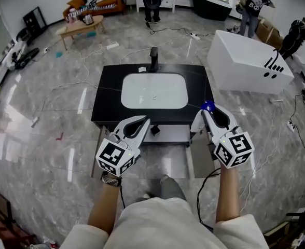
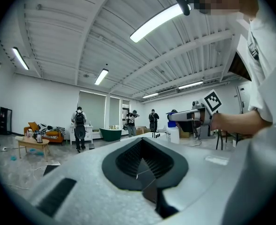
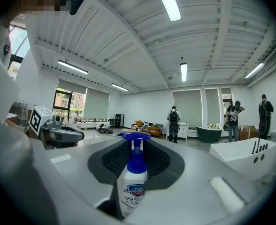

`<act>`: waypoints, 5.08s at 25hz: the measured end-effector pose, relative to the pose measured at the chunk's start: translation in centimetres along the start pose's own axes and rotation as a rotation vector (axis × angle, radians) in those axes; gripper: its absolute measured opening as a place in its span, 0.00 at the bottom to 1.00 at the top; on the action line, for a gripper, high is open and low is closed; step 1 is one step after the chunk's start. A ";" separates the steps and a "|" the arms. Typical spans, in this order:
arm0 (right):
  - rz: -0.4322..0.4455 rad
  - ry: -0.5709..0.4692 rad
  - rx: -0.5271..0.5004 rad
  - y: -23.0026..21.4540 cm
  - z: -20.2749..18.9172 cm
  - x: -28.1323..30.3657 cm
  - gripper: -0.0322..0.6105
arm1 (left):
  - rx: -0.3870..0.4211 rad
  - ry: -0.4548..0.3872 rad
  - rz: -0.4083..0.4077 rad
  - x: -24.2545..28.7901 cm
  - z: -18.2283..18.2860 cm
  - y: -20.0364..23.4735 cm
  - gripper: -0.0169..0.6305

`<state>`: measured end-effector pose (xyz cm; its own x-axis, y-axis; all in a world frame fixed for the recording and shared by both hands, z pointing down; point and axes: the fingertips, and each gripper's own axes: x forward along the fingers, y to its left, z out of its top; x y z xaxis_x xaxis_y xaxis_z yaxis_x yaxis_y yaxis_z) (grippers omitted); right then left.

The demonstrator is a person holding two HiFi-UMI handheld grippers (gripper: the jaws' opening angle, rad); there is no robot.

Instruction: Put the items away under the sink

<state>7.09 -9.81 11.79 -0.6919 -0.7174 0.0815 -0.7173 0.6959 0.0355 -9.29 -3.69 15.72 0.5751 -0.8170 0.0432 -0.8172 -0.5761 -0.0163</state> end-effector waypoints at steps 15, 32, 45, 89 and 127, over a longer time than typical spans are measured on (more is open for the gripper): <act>0.063 -0.041 -0.007 1.5 -0.5 -1.8 0.18 | 0.086 0.002 0.004 1.0 -1.1 -3.1 0.03; 0.000 -0.016 0.010 1.6 -17.2 1.4 0.18 | 0.079 0.038 0.010 2.9 -17.4 1.2 0.03; 0.004 -0.020 0.043 -0.4 -35.1 7.0 0.18 | 0.074 0.043 -0.004 8.7 -36.7 3.8 0.03; -0.047 0.035 0.017 -10.3 -76.4 28.3 0.18 | 0.031 0.109 0.166 6.9 -67.7 11.3 0.03; -0.164 0.099 -0.025 -7.9 -75.0 21.8 0.34 | 0.062 0.041 0.168 6.6 -62.9 11.5 0.03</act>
<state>3.82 -28.42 87.95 -0.5534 -0.8153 0.1703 -0.8169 0.5712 0.0805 -17.29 -14.04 78.61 0.4272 -0.9010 0.0758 -0.8972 -0.4328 -0.0879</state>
